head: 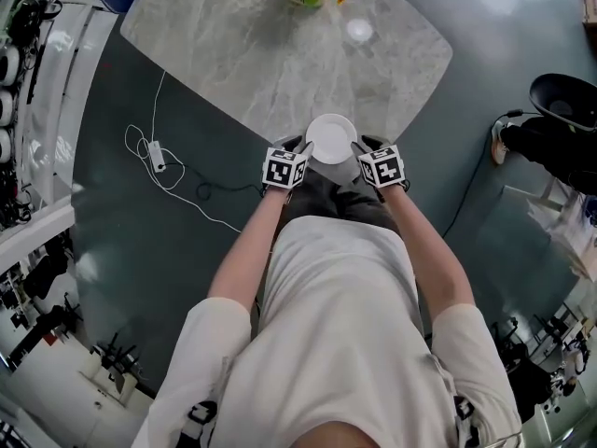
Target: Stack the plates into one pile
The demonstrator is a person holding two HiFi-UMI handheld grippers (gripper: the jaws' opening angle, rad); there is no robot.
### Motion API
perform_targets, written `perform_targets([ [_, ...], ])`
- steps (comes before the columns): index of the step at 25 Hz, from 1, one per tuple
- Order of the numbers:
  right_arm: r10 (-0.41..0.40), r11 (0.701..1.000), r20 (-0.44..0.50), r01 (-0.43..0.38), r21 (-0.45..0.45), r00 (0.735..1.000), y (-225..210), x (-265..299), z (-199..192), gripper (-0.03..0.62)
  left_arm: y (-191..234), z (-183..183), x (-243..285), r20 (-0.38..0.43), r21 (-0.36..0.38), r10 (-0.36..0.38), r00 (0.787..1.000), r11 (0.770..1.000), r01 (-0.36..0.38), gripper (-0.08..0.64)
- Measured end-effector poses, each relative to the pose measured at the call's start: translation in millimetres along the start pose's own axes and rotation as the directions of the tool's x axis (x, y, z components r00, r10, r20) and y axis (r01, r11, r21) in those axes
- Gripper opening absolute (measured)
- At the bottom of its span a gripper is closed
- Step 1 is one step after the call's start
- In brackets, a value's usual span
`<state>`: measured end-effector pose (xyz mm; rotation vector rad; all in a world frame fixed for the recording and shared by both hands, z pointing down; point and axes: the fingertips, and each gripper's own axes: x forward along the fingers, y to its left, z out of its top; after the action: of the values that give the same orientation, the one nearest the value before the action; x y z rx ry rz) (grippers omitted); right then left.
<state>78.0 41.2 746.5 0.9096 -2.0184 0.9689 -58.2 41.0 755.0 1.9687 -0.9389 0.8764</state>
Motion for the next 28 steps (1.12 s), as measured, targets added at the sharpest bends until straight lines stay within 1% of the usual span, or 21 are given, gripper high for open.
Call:
perform_targets([
  [5, 0.001, 0.999, 0.033, 0.001, -0.055, 0.999, -1.5, -26.2, 13.6, 0.144, -7.1, 15.9, -36.0, 0.091, 0.0, 0.035, 0.995, 0.999, -0.035, 0.13],
  [9, 0.007, 0.992, 0.084, 0.004, -0.129, 0.996, 3.2, -51.8, 28.0, 0.138, -17.3, 23.5, -63.2, 0.153, 0.011, 0.058, 0.987, 0.998, -0.06, 0.127],
  [12, 0.024, 0.982, 0.141, 0.003, -0.19, 0.99, 10.6, -74.3, 43.8, 0.123, -25.9, 33.1, -85.0, 0.203, 0.025, 0.069, 0.977, 0.997, -0.076, 0.124],
  [15, 0.052, 0.972, 0.191, -0.006, -0.235, 0.98, 19.0, -98.1, 57.1, 0.105, -36.9, 46.8, -108.9, 0.264, 0.023, 0.075, 0.962, 0.996, -0.084, 0.117],
  [18, 0.072, 0.967, 0.236, -0.01, -0.255, 0.969, 26.8, -120.6, 67.6, 0.091, -48.2, 55.4, -130.0, 0.296, 0.024, 0.072, 0.952, 0.996, -0.083, 0.103],
  [20, 0.076, 0.966, 0.26, -0.006, -0.26, 0.963, 32.3, -133.5, 74.4, 0.084, -53.9, 57.1, -142.9, 0.31, 0.019, 0.064, 0.949, 0.997, -0.073, 0.098],
  [24, 0.085, 0.964, 0.302, -0.001, -0.267, 0.95, 48.9, -156.4, 88.6, 0.077, -59.6, 59.3, -171.9, 0.353, 0.007, 0.042, 0.935, 0.999, -0.047, 0.081],
  [28, 0.094, 0.956, 0.344, 0.011, -0.292, 0.934, 63.7, -179.2, 104.3, 0.068, -58.1, 71.8, -201.6, 0.409, 0.032, 0.025, 0.912, 0.999, -0.042, 0.062],
])
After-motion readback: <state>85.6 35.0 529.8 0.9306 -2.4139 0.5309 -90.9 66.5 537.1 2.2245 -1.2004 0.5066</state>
